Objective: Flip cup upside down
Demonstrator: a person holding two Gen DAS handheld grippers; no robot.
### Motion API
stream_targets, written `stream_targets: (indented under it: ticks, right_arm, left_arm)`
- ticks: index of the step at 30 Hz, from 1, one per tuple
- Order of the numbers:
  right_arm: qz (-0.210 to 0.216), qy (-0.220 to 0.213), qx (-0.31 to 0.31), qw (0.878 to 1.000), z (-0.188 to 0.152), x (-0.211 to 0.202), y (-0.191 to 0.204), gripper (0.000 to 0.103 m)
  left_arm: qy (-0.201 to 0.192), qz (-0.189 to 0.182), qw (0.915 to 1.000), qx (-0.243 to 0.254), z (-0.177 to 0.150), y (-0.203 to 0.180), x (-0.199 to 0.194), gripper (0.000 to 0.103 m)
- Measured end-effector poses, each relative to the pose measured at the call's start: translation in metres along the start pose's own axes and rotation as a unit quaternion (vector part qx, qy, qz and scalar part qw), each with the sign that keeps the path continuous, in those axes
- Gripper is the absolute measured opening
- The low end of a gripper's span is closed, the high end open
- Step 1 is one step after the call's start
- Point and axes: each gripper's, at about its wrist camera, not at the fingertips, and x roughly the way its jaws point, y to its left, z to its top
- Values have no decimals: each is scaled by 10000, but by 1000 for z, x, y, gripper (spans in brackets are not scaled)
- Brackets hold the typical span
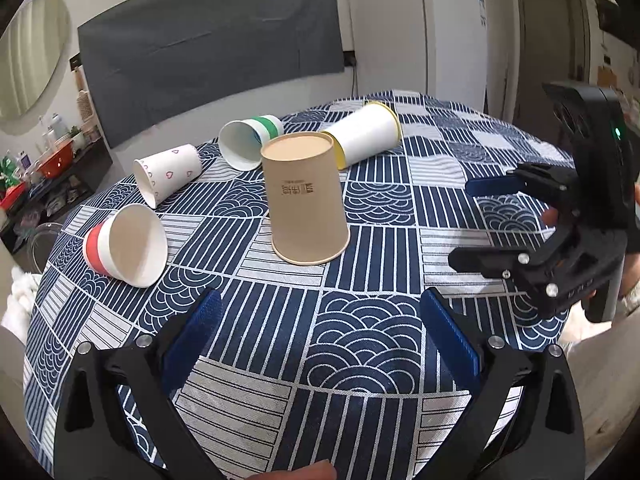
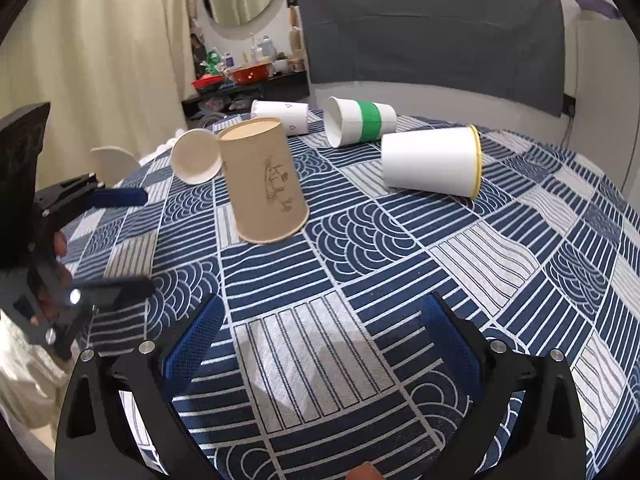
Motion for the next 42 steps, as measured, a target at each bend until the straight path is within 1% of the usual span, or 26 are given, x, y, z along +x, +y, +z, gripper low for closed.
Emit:
stream_targets:
  ticks: [2, 5, 6, 9, 10, 13, 14, 15, 18, 19, 21, 22, 24, 25, 27, 28, 30, 31, 33, 35, 36, 38, 42]
  right_arm:
    - [-97, -115, -159, 9998, 0, -3, 7, 95]
    - [-101, -287, -295, 9991, 2, -7, 16, 95]
    - [-111, -336, -296, 9989, 3, -8, 18, 95]
    - [-180, -441, -295, 9984, 5, -9, 20, 95]
    - [-199, -437, -303, 9984, 5, -9, 21, 95]
    - [-274, -414, -257, 9984, 5, -7, 21, 95]
    - [-298, -392, -228, 9985, 6, -6, 20, 95]
    - [-315, -386, -201, 9986, 6, -5, 20, 95]
    - [-351, -390, -111, 9986, 7, -4, 18, 95]
    - [-374, -393, -74, 9985, 8, -3, 17, 95]
    - [-425, -406, 9, 9983, 10, -2, 17, 95]
    - [-452, -416, 58, 9981, 11, -2, 17, 95]
    - [-497, -391, 170, 9979, 13, -1, 18, 95]
    - [-494, -361, 217, 9979, 13, 1, 18, 95]
    - [-497, -306, 271, 9979, 13, 5, 19, 95]
    - [-511, -252, 258, 9980, 13, 8, 20, 95]
    - [-568, -221, 245, 9978, 11, 13, 22, 95]
    - [-580, -174, 254, 9978, 11, 16, 23, 95]
    - [-616, -211, 264, 9975, 10, 15, 24, 95]
    - [-892, -134, 193, 9957, 8, 17, 26, 95]
    - [-928, -144, 166, 9954, 8, 16, 26, 95]
    - [-926, -198, 104, 9955, 7, 15, 28, 95]
    - [-876, -158, 62, 9960, 6, 15, 29, 95]
  left_arm:
    - [-168, -77, 9997, -173, 1, 4, -3, 97]
    - [-481, -24, 9964, -692, 3, 11, -8, 97]
    - [-560, 83, 9950, -817, 3, 12, -10, 97]
    - [-811, 428, 9912, -958, 1, 12, -16, 97]
    - [-873, 638, 9895, -958, 0, 10, -18, 97]
    - [-970, 1317, 9838, -735, 0, 1, -15, 97]
    - [-978, 1423, 9825, -699, -1, 0, -14, 97]
    - [-983, 1454, 9820, -695, -2, 0, -13, 97]
    - [-909, 1236, 9844, -859, -5, 6, -11, 97]
    - [-877, 1233, 9843, -913, -5, 9, -9, 97]
    - [-845, 1364, 9815, -1042, -8, 13, -6, 97]
    - [-842, 1340, 9808, -1135, -9, 17, -4, 97]
    - [-639, 1081, 9819, -1415, -13, 29, 1, 97]
    - [-579, 945, 9811, -1584, -13, 36, 2, 97]
    - [-577, 904, 9776, -1809, -16, 44, 1, 97]
    - [-562, 863, 9773, -1852, -16, 45, 1, 97]
    - [-549, 770, 9785, -1833, -17, 44, 1, 97]
    - [-559, 771, 9795, -1774, -17, 42, 1, 97]
    - [-585, 778, 9828, -1570, -17, 35, 0, 97]
    - [-652, 792, 9845, -1420, -17, 29, -1, 97]
    - [-677, 827, 9848, -1370, -17, 27, -2, 97]
    - [-706, 906, 9850, -1289, -17, 24, -3, 97]
    - [-721, 987, 9847, -1240, -16, 21, -3, 97]
